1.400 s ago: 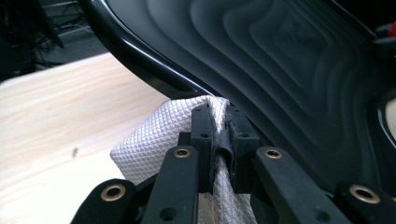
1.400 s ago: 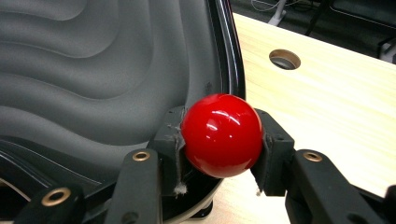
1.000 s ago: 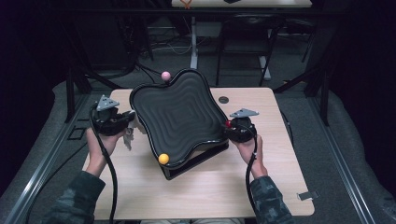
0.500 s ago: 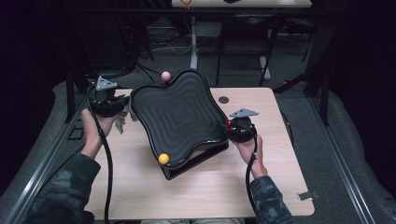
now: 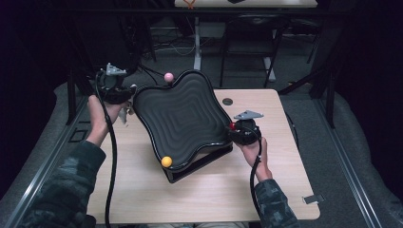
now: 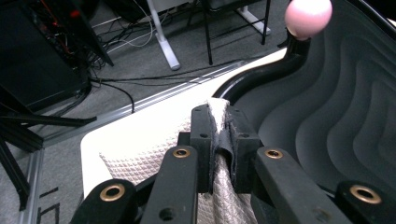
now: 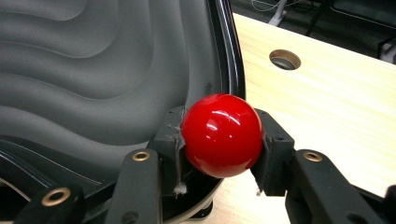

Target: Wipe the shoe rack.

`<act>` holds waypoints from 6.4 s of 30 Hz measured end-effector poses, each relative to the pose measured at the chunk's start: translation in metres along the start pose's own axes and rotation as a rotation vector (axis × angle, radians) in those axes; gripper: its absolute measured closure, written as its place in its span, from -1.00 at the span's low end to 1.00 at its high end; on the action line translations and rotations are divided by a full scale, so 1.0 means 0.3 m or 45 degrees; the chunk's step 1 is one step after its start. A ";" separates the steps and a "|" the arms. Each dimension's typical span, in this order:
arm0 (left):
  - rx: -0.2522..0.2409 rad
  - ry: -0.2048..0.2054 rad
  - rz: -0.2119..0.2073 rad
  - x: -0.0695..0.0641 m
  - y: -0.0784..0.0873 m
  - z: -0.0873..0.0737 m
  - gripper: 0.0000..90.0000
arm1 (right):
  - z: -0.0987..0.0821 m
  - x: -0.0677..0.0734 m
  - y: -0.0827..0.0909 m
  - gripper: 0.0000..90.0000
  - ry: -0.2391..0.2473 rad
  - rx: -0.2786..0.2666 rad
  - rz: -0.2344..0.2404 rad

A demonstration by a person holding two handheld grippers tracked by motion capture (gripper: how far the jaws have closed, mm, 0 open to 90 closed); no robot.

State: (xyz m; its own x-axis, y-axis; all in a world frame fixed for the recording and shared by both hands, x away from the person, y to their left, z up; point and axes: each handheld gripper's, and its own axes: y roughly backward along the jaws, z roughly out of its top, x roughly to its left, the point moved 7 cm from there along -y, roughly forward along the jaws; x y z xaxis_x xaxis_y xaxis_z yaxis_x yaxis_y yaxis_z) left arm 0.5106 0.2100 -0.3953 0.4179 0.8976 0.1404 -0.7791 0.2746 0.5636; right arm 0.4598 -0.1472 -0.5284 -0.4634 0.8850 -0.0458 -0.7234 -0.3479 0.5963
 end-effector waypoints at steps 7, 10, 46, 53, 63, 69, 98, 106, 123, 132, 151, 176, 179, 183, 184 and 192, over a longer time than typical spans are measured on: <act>0.003 0.015 -0.020 0.013 -0.038 0.018 0.84 | 0.000 0.001 0.000 0.32 -0.004 0.000 -0.001; -0.005 0.022 -0.037 0.016 -0.036 0.015 0.83 | 0.000 0.001 0.000 0.32 -0.003 -0.001 0.001; 0.030 0.234 -0.034 0.029 0.135 -0.565 0.84 | -0.001 0.001 0.000 0.32 -0.006 -0.002 0.005; 0.058 0.246 -0.071 -0.005 0.133 -0.615 0.82 | -0.001 0.000 0.000 0.32 -0.001 -0.002 0.009; 0.050 0.222 -0.077 -0.043 0.143 -0.622 0.80 | 0.001 -0.003 0.000 0.32 0.020 0.002 0.009; 0.055 0.217 -0.081 -0.043 0.141 -0.624 0.81 | 0.003 -0.008 -0.003 0.32 0.032 0.007 0.021; 0.069 0.198 -0.123 -0.074 0.136 -0.623 0.83 | 0.049 -0.148 -0.059 0.31 0.000 0.100 -0.056; 0.070 0.200 -0.122 -0.074 0.139 -0.625 0.84 | 0.053 -0.183 -0.069 0.13 -0.060 0.143 -0.124; 0.075 0.205 -0.129 -0.071 0.131 -0.624 0.84 | -0.019 -0.008 0.134 -1.00 -0.122 0.089 0.058; 0.070 0.202 -0.134 -0.073 0.134 -0.622 0.84 | -0.045 0.187 0.175 -1.00 -0.037 0.132 0.217; 0.103 0.188 -0.136 -0.076 0.120 -0.633 0.83 | -0.037 0.457 0.181 -0.69 0.132 0.099 0.488; 0.114 0.175 -0.133 -0.076 0.117 -0.636 0.82 | -0.059 0.451 0.210 0.31 0.186 0.059 0.489; 0.113 0.181 -0.131 -0.075 0.118 -0.637 0.83 | -0.066 0.431 0.217 0.31 0.173 0.058 0.483; 0.113 0.182 -0.133 -0.076 0.116 -0.637 0.83 | -0.075 0.403 0.226 0.31 0.155 0.063 0.463; 0.113 0.180 -0.134 -0.076 0.116 -0.637 0.83 | -0.076 0.396 0.228 0.31 0.150 0.064 0.460; 0.111 0.185 -0.136 -0.077 0.116 -0.637 0.83 | -0.098 0.324 0.243 0.31 0.091 0.057 0.399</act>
State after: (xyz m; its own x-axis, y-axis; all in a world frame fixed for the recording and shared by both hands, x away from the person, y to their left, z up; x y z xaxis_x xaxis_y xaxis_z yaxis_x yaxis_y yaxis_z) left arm 0.3844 0.2647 -0.5345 0.4193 0.9070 -0.0394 -0.6878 0.3457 0.6382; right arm 0.3469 -0.0955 -0.5128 -0.6958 0.7124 0.0908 -0.5171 -0.5847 0.6251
